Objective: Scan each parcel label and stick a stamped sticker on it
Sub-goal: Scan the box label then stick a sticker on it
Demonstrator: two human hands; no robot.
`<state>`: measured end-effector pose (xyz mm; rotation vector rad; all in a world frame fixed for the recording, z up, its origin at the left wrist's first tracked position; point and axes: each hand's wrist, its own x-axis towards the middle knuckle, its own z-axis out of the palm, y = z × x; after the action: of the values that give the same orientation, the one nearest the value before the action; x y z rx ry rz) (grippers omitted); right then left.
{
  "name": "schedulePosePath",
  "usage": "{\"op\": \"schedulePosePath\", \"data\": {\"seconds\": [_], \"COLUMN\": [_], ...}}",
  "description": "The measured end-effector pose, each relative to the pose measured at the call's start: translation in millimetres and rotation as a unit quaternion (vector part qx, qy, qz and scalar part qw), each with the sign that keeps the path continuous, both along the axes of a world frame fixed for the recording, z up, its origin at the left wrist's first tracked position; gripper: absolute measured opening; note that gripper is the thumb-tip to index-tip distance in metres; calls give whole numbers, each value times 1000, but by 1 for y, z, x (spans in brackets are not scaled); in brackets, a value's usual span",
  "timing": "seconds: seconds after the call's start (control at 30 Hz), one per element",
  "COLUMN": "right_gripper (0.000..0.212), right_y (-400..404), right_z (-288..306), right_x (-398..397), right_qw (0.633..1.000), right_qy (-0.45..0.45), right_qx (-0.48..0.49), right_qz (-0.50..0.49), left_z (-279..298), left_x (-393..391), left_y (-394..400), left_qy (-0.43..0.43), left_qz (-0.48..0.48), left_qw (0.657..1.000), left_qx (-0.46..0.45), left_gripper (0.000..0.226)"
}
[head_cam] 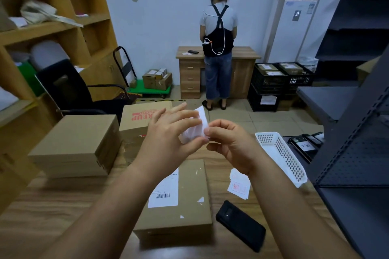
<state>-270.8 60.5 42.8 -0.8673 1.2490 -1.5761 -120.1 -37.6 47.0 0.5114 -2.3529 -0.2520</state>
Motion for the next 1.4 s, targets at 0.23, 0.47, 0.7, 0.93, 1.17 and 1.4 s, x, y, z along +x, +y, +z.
{"op": "schedulePosePath", "data": {"seconds": [0.23, 0.47, 0.7, 0.93, 1.17, 1.4], "right_gripper": [12, 24, 19, 13, 12, 13], "right_y": [9, 20, 27, 31, 32, 26], "right_z": [12, 22, 27, 25, 21, 17], "right_x": [-1, -1, 2, 5, 11, 18], "right_qw": [998, 991, 991, 993, 994, 994], "right_qy": [-10, -57, -29, -3, 10, 30], "right_qx": [-60, -100, -105, -100, -93, -92], "right_qz": [21, 69, 72, 61, 54, 57], "left_z": [19, 31, 36, 33, 28, 24], "left_x": [-1, 5, 8, 12, 17, 25], "left_y": [13, 21, 27, 34, 37, 35], "left_qy": [32, 105, 94, 100, 94, 103], "left_qz": [-43, -96, -110, -117, -110, -107], "left_qw": [998, 963, 953, 952, 951, 940], "left_qx": [33, 230, 265, 266, 272, 308], "left_gripper": [40, 28, 17, 16, 15, 19]}}
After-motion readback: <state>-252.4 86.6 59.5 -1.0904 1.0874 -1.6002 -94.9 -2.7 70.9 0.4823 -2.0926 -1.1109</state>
